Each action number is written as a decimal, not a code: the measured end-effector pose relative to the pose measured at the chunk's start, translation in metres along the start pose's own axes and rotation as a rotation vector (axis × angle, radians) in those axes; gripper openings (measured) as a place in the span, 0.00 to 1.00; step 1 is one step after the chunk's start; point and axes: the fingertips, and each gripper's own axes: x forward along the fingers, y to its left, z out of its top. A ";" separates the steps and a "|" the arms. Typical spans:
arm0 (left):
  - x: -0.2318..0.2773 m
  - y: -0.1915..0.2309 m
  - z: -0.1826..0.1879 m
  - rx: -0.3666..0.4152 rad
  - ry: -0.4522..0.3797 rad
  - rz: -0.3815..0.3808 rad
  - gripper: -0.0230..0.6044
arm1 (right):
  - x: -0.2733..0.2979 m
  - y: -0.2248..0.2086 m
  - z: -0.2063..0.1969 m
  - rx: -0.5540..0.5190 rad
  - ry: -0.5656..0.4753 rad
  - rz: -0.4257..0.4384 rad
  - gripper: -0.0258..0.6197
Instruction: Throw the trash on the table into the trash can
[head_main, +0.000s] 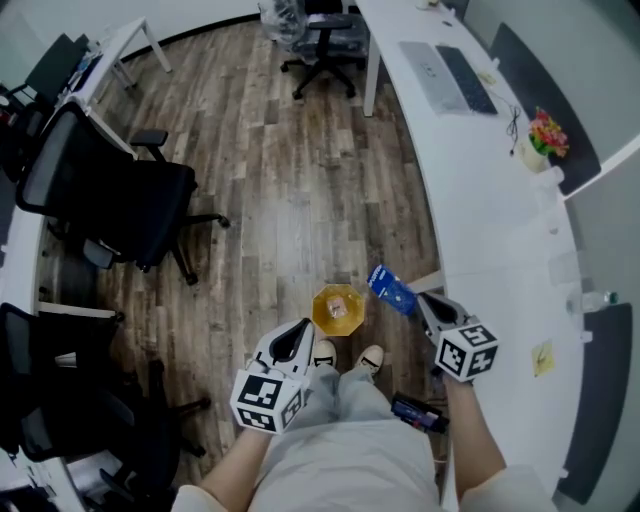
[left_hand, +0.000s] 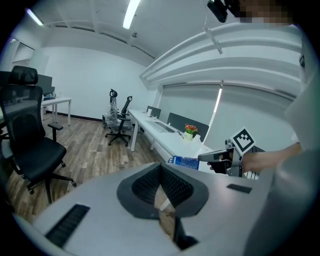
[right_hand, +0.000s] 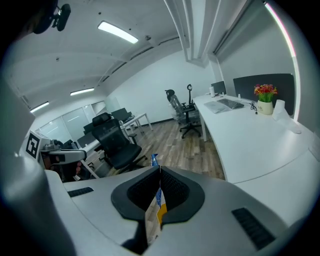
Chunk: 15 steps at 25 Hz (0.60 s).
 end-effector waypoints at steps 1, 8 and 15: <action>-0.002 0.003 -0.001 -0.004 0.000 0.006 0.04 | 0.005 0.001 -0.003 -0.001 0.010 0.006 0.09; -0.001 0.013 -0.014 -0.033 0.027 0.053 0.04 | 0.046 -0.003 -0.034 0.032 0.104 0.055 0.09; 0.020 0.014 -0.030 -0.055 0.052 0.047 0.04 | 0.079 -0.013 -0.066 0.046 0.173 0.076 0.09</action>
